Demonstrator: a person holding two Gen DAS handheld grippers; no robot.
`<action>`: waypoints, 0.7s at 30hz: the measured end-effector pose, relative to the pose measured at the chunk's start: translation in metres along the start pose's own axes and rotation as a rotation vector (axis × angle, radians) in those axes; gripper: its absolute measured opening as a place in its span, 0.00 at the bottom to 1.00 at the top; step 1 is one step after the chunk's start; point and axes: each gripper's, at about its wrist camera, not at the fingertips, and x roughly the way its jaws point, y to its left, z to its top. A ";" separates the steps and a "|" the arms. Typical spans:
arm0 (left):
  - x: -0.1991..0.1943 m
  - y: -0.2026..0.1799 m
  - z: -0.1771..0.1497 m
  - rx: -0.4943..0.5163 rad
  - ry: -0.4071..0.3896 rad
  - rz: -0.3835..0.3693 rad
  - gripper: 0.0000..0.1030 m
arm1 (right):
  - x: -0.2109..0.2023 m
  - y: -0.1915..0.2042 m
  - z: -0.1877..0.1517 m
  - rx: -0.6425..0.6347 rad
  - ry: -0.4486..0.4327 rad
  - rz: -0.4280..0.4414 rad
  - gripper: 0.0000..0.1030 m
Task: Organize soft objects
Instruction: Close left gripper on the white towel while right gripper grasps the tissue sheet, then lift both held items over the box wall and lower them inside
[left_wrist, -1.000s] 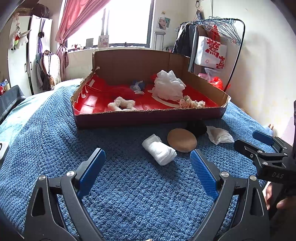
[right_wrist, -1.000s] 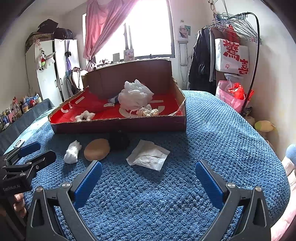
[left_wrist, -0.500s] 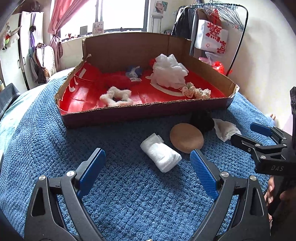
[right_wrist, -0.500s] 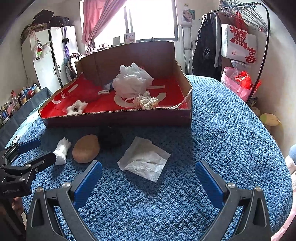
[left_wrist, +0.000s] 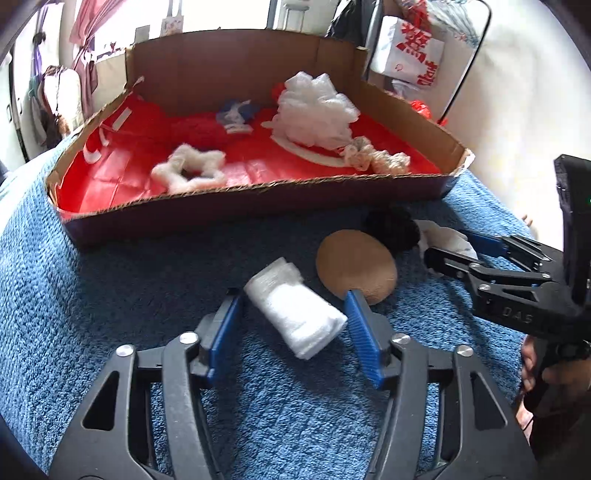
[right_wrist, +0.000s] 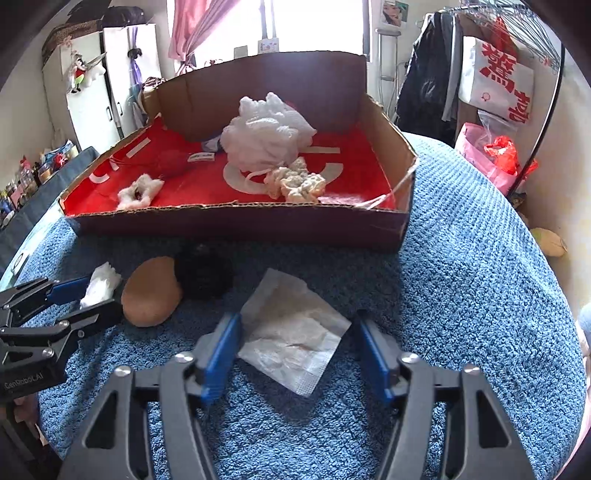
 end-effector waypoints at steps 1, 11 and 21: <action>-0.001 -0.002 0.000 0.014 0.002 -0.034 0.29 | -0.002 0.001 0.000 -0.010 -0.008 0.011 0.43; -0.023 -0.007 0.004 0.026 -0.045 -0.083 0.26 | -0.034 0.008 0.006 -0.021 -0.104 0.074 0.13; -0.035 -0.005 0.005 0.031 -0.068 -0.081 0.26 | -0.044 0.023 0.010 -0.041 -0.130 0.109 0.13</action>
